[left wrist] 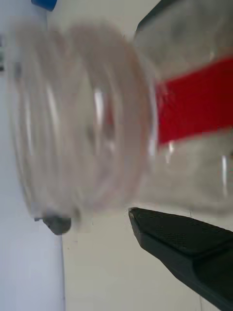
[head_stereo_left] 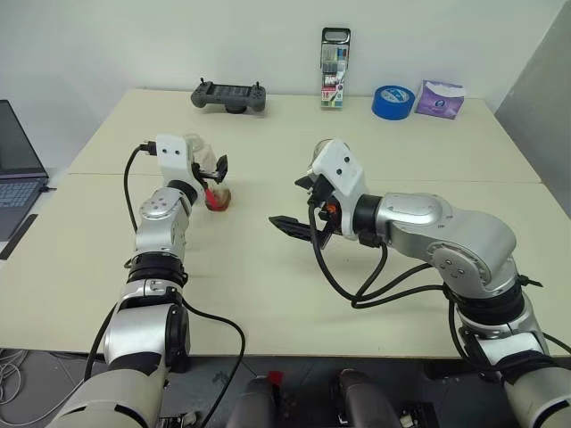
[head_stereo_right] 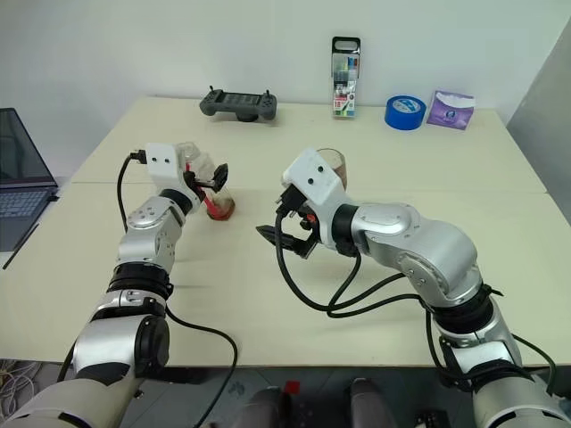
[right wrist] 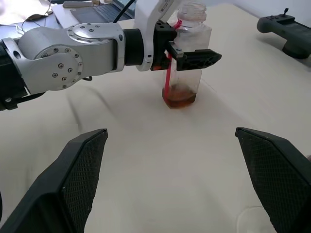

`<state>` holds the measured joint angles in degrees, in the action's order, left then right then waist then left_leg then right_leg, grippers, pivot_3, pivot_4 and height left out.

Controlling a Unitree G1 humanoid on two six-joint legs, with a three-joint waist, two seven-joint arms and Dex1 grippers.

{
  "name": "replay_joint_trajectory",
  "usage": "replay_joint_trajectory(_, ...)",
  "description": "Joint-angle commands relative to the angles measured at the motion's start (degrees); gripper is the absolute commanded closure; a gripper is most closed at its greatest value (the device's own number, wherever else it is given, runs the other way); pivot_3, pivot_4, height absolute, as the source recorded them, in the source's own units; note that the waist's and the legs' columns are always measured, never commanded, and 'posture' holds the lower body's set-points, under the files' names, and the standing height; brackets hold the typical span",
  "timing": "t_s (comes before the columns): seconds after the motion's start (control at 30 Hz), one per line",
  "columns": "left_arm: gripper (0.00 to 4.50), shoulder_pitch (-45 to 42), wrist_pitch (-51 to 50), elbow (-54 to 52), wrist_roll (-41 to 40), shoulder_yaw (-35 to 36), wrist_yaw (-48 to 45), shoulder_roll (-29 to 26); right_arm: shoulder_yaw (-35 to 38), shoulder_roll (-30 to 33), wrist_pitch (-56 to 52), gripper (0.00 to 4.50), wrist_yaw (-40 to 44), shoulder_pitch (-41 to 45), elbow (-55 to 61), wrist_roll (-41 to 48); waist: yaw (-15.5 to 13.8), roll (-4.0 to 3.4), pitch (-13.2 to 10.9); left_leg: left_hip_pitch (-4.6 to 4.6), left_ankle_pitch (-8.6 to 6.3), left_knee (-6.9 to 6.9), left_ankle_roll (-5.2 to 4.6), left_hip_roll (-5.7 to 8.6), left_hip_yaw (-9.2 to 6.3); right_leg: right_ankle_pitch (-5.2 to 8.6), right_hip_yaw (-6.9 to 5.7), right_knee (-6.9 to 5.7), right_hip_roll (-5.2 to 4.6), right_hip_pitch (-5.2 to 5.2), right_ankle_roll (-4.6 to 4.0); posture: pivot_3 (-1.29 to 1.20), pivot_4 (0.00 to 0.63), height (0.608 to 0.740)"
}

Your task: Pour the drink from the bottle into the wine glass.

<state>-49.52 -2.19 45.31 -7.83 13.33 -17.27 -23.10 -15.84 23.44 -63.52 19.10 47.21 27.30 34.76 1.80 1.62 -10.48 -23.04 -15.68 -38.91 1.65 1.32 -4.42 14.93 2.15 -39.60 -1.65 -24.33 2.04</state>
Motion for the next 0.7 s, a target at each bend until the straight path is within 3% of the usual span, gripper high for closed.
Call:
replay_joint_trajectory(0.03, 0.01, 1.01, -1.06, -5.36, -0.16, 0.4, 1.13, -1.44, 1.38, 0.41, 0.57, 0.0, 1.21, -0.34, 0.95, -1.04, 0.01, 0.0, 0.0, 0.0, 0.0, 0.0, 0.0, 0.0, 0.0, 0.0, 0.01, 0.0, -0.03, 0.0, 0.0, 0.0, 0.15, 0.74)
replay_joint_trajectory(0.7, 0.01, 12.38, -12.15, -26.08, -2.06, -0.32, 0.17, 0.0, 2.12, 1.08, 3.72, 0.0, 6.4, -1.14, -1.59, -5.57, -0.01, 0.0, 0.0, 0.04, 0.0, 0.06, 0.0, -0.02, 0.0, 0.0, 0.01, 0.05, -0.07, 0.03, 0.0, 0.0, 0.15, 0.74)
